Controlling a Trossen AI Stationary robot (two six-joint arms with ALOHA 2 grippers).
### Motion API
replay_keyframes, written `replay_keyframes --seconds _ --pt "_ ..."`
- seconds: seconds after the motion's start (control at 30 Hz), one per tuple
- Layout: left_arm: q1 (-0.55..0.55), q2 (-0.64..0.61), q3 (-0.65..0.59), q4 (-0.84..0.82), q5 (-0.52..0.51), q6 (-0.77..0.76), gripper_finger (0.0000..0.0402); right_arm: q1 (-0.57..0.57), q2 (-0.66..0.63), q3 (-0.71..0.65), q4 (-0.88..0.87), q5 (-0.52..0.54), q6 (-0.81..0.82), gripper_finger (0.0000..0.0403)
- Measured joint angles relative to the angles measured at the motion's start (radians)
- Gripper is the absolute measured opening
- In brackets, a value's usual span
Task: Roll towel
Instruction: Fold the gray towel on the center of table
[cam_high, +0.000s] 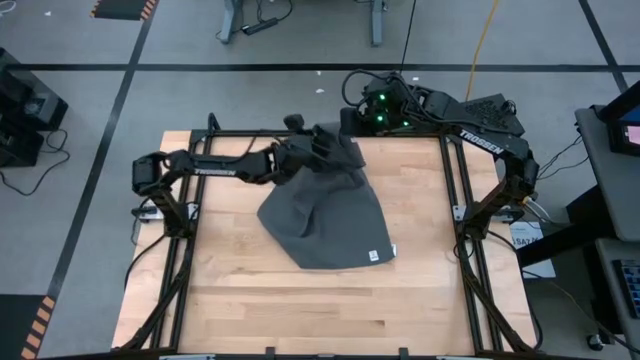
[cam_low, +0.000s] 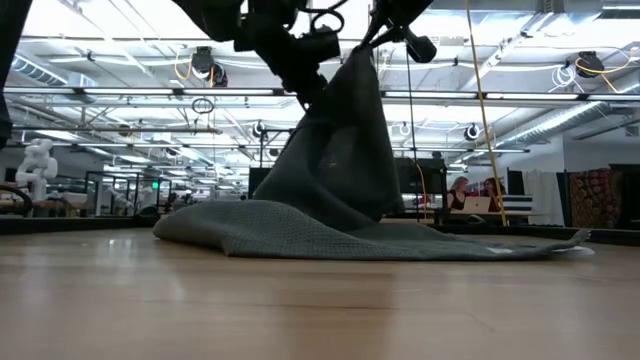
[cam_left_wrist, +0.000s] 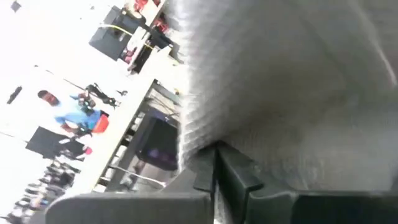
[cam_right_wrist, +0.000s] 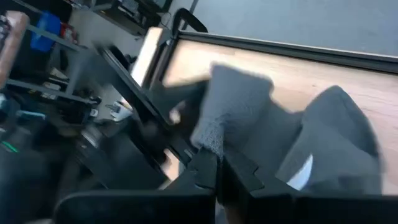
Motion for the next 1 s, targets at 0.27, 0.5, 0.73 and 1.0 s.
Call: replay_keyframes --seconds 0.27,0.5,0.73,1.0 --pt "0.066 -0.126 0.013 -0.18 0.198 -0.331 0.0004 -0.005 0.0 0.0 -0.067 0.014 -0.095 0.0" --pt "0.17 -0.238 0.014 -0.348 0.741 -0.648 0.0002 -0.001 0.0 0.0 -0.112 -0.025 -0.212 0.0" --pt "0.151 -0.249 0.012 -0.411 0.883 -0.884 0.0036 0.032 0.0 0.0 -0.059 0.049 -0.096 0.0" --pt "-0.031 -0.235 0.012 -0.322 0.669 -0.752 0.0173 0.026 0.0 0.0 0.035 0.104 -0.016 0.0"
